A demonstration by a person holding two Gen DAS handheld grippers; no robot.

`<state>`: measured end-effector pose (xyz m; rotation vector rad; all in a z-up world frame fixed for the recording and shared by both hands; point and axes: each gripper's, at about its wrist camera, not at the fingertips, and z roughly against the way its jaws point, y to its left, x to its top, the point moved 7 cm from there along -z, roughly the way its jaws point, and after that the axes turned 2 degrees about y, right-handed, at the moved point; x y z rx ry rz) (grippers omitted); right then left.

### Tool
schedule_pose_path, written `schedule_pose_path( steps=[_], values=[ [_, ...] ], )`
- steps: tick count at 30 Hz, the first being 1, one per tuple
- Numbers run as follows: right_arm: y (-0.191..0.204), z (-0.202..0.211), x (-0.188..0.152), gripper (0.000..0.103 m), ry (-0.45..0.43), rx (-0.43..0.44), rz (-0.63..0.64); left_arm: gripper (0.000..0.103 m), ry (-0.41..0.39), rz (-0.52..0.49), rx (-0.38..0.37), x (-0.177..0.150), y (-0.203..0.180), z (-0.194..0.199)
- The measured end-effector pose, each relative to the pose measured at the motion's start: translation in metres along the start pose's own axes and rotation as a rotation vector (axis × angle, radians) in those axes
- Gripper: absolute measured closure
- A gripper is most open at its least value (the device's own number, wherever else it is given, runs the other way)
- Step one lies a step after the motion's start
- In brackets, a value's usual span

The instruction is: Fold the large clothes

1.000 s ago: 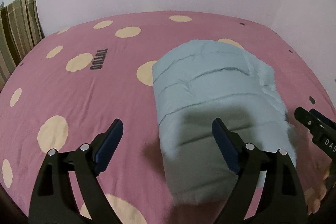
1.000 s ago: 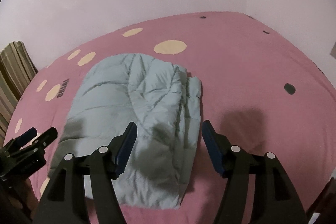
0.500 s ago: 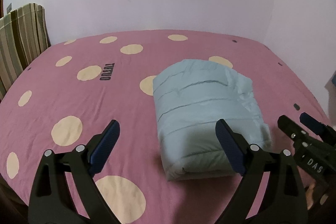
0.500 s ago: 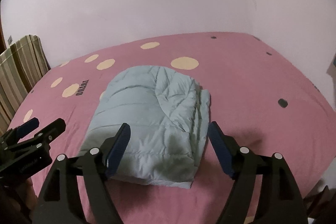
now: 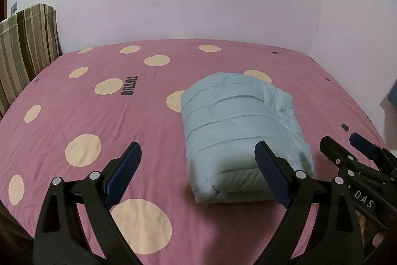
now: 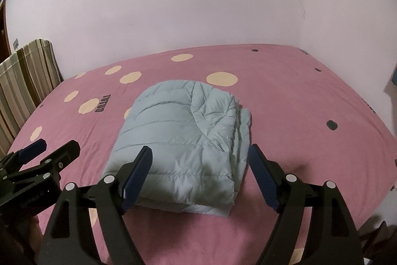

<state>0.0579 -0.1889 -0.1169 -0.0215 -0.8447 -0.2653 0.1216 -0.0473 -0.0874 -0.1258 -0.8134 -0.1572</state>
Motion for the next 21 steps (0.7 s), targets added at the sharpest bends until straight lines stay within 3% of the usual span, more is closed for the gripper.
schedule_pose_path(
  steps=[21],
  values=[
    [0.001,0.002,-0.001,0.025,-0.001,-0.005,-0.004,0.01,-0.033,0.002,0.012,0.001,0.004,0.01]
  ],
)
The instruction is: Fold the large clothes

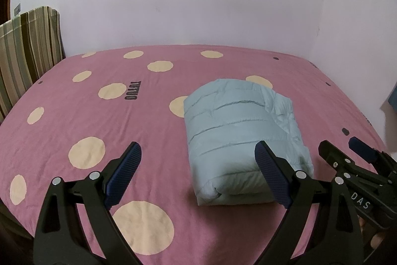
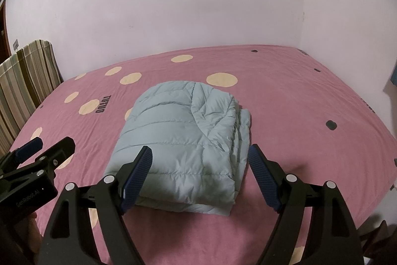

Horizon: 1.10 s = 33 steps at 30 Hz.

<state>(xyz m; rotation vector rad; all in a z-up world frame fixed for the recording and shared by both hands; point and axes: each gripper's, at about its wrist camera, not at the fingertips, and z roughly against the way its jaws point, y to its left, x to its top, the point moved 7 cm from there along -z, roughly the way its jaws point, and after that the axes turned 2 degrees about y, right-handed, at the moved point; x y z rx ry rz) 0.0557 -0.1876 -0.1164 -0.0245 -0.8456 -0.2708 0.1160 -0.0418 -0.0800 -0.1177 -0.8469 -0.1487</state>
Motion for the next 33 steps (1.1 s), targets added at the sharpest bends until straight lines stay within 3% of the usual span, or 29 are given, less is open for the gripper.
schedule_pose_path(
  steps=[17,19,21,33],
  values=[
    [0.0013,-0.0001,-0.0005,0.025,0.0,0.0,0.0,0.01,-0.022,-0.021,0.0,0.0003,-0.0029,0.0033],
    [0.0012,-0.0004,-0.0006,0.025,0.002,-0.001,-0.001,0.004,-0.02,-0.02,0.021,-0.0007,-0.0024,0.0033],
    [0.0023,-0.0012,-0.0012,0.025,0.004,0.0,0.001,0.003,-0.029,-0.018,0.04,-0.001,-0.0009,0.004],
    [0.0037,-0.0023,-0.0039,0.025,0.01,0.002,0.005,0.002,-0.007,-0.005,-0.009,-0.0051,-0.0036,-0.0016]
  ],
)
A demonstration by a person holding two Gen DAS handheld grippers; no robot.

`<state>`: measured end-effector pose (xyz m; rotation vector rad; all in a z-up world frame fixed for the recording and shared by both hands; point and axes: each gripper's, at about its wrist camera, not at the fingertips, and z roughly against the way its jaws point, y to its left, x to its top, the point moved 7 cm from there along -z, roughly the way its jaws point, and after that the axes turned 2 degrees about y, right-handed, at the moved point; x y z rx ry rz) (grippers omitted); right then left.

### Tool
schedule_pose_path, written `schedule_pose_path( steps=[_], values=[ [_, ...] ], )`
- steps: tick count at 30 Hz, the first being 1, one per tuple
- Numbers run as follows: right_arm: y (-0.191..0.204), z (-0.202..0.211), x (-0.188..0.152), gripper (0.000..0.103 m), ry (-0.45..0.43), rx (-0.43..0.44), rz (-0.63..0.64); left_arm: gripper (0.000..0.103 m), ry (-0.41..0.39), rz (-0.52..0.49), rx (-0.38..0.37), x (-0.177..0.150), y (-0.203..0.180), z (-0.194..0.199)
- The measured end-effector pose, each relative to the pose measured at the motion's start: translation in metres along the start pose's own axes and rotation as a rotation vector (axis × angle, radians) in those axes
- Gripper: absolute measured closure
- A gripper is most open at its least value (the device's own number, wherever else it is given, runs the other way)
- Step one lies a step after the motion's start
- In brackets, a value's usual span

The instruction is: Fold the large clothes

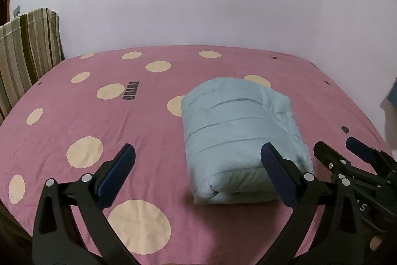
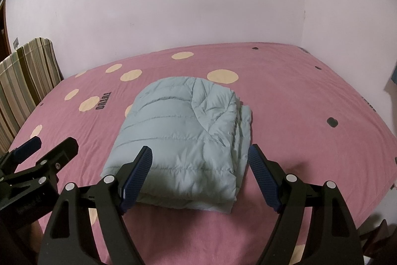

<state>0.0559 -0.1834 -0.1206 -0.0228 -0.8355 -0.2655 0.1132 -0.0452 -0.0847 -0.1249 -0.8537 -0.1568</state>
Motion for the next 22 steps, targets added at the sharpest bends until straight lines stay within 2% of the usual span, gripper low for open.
schedule_pose_path(
  steps=[5,13,17,22],
  values=[
    [0.0,-0.001,0.0,0.025,0.004,0.0,-0.001,0.002,-0.004,0.006,0.04,-0.002,0.001,-0.002],
    [-0.001,-0.002,-0.002,0.025,0.009,0.001,0.0,0.002,0.036,-0.023,0.014,-0.008,-0.004,-0.011],
    [-0.005,-0.004,-0.002,0.025,0.011,-0.001,-0.004,0.002,0.035,-0.008,0.064,-0.008,0.002,-0.015],
    [-0.013,-0.009,-0.001,0.025,0.015,-0.006,-0.015,0.002,0.068,-0.003,0.072,-0.011,0.011,-0.027]
  ],
)
